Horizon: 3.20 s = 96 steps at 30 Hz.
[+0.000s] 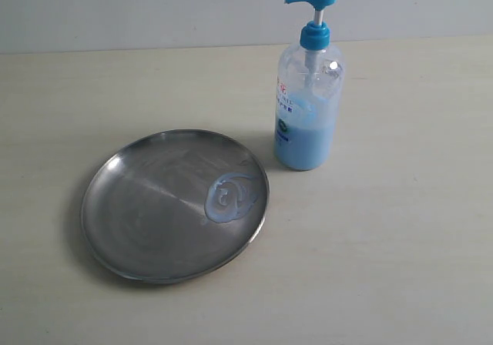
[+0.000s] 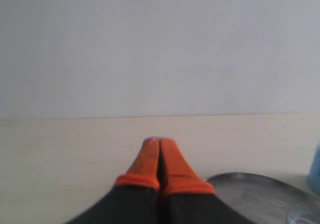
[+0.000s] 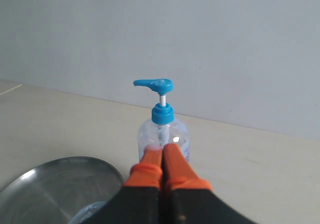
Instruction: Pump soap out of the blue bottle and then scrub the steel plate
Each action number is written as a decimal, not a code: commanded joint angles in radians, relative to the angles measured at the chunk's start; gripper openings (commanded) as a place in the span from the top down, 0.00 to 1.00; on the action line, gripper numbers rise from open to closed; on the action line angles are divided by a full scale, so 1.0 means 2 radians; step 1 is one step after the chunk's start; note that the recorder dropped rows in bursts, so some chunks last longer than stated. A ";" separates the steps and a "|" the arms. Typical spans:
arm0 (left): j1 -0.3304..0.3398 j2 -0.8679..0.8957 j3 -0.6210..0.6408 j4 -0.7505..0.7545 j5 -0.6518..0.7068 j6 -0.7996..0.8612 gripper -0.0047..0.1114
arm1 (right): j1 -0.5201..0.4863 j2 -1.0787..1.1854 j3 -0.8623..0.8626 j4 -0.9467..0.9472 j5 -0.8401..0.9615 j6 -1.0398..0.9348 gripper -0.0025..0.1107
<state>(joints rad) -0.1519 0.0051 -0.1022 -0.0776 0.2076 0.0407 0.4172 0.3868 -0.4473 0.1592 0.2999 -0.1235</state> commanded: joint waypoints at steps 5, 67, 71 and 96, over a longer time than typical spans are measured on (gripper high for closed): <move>0.046 -0.003 0.032 0.015 -0.039 0.002 0.96 | 0.001 -0.002 0.003 0.000 -0.006 -0.004 0.98; 0.022 -0.003 0.051 0.039 0.069 -0.062 0.96 | 0.001 -0.002 0.003 0.005 0.014 -0.004 0.98; 0.022 -0.003 0.051 0.039 0.069 -0.062 0.96 | 0.001 -0.002 0.003 0.005 0.014 -0.004 0.98; 0.022 -0.003 0.051 0.039 0.069 -0.062 0.96 | 0.001 -0.001 0.012 -0.031 0.075 -0.004 0.98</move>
<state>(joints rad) -0.1017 0.0051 -0.0034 0.0000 0.3487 -0.0788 0.4172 0.3868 -0.4294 0.1090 0.4431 -0.1274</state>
